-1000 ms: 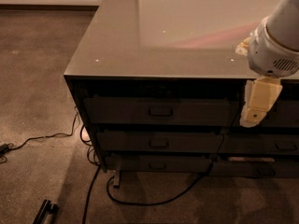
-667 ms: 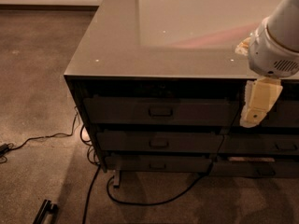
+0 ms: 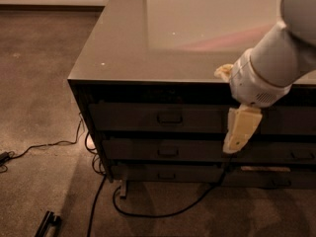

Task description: Open top drawer

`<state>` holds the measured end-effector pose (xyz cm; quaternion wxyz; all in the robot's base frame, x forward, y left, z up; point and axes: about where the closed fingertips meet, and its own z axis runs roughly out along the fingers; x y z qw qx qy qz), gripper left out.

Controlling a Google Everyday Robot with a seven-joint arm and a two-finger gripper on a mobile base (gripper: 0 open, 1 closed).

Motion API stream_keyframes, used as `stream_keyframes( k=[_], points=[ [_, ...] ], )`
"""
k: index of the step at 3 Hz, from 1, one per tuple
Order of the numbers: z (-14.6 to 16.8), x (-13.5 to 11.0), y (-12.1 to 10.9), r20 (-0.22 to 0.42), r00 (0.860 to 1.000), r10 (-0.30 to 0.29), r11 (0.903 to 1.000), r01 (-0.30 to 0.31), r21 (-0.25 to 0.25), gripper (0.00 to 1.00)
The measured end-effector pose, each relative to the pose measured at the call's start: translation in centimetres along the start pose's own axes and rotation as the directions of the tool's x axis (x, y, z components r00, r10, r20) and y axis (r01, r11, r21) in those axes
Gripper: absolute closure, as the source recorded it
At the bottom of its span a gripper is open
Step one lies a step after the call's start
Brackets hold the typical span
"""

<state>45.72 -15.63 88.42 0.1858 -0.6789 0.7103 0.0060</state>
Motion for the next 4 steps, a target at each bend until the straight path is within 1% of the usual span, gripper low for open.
stream_keyframes(
  k=[1, 2, 3, 4],
  points=[
    [3.5, -2.2, 0.3, 0.006, 0.999, -0.048, 0.9988, 0.048, -0.010, 0.00],
    [7.2, -3.6, -0.7, -0.058, 0.995, -0.085, 0.9962, 0.086, 0.014, 0.00],
    [10.3, -3.3, -3.2, -0.181, 0.982, -0.062, 0.9977, 0.066, 0.017, 0.00],
    [10.2, -3.0, -4.0, -0.221, 0.975, -0.035, 0.9974, 0.048, 0.054, 0.00]
  ],
)
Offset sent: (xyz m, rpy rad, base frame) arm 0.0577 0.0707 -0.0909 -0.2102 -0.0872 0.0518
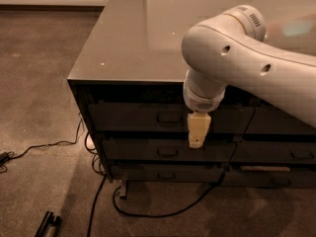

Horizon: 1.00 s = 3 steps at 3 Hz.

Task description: Open top drawer

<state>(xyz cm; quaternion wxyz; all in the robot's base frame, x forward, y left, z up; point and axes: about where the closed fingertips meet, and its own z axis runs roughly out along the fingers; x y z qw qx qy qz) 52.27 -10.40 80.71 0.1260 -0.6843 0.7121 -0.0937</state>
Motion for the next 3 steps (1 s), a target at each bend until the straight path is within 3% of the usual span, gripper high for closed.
stream_keyframes(
  k=[2, 3],
  points=[
    [5.0, 0.3, 0.1, 0.039, 0.997, 0.064, 0.9936, -0.060, -0.096, 0.00],
    [7.7, 1.1, 0.1, 0.066, 0.990, 0.127, 0.9820, -0.116, -0.149, 0.00]
  ],
)
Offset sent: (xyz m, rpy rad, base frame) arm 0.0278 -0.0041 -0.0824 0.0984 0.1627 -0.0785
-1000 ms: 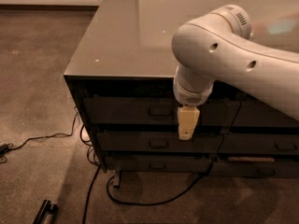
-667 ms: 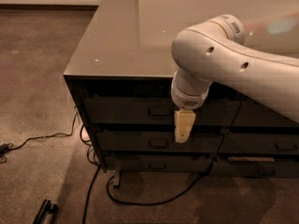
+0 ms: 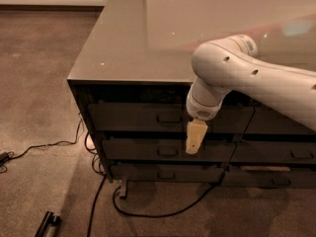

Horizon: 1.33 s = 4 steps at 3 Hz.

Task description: Open top drawer

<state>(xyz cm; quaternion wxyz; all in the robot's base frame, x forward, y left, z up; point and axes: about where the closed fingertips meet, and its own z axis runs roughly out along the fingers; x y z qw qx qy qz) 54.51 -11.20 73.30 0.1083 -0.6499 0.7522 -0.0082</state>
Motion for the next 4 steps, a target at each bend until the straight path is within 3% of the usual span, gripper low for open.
stream_keyframes(
  k=[2, 3, 4],
  points=[
    [3.8, -0.6, -1.7, 0.086, 0.994, 0.068, 0.9974, -0.065, -0.032, 0.00],
    [4.8, -1.5, -3.1, 0.079, 0.991, 0.111, 0.9932, -0.108, -0.044, 0.00],
    [4.8, -1.7, -3.1, 0.080, 0.990, 0.116, 0.9926, -0.112, -0.045, 0.00]
  ],
)
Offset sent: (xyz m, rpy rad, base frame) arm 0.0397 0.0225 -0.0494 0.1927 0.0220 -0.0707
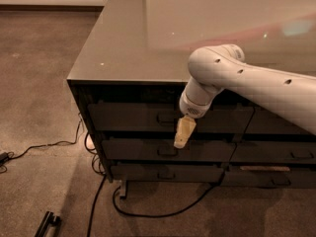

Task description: Open top drawer

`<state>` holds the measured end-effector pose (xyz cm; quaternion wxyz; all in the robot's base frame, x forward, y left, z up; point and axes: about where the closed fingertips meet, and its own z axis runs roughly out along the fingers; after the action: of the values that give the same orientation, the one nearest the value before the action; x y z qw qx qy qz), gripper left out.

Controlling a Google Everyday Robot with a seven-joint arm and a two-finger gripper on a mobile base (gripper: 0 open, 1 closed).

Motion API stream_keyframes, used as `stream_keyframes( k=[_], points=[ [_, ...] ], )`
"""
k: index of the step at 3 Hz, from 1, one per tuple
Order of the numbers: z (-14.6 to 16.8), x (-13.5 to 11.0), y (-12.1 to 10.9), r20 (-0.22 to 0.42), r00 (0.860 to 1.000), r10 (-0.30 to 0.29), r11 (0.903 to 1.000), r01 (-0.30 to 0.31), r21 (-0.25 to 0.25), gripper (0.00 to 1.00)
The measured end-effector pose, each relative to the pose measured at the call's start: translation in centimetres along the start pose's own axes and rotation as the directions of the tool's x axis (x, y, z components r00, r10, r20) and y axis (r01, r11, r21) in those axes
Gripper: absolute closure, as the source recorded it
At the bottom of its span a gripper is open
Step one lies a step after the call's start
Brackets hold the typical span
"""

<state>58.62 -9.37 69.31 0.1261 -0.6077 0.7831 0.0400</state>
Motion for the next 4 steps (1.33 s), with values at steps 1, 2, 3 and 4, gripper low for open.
stream_keyframes(
  k=[1, 2, 3, 4],
  points=[
    [0.5, 1.0, 0.1, 0.028, 0.999, 0.036, 0.9993, -0.035, -0.013, 0.00],
    [0.5, 1.2, -0.2, 0.048, 0.998, 0.046, 0.9989, -0.046, -0.004, 0.00],
    [1.4, 1.6, -1.7, 0.046, 0.998, 0.040, 0.9989, -0.041, 0.022, 0.00],
    [2.8, 2.0, -3.2, 0.048, 0.998, 0.034, 0.9987, -0.036, 0.036, 0.00]
  ],
)
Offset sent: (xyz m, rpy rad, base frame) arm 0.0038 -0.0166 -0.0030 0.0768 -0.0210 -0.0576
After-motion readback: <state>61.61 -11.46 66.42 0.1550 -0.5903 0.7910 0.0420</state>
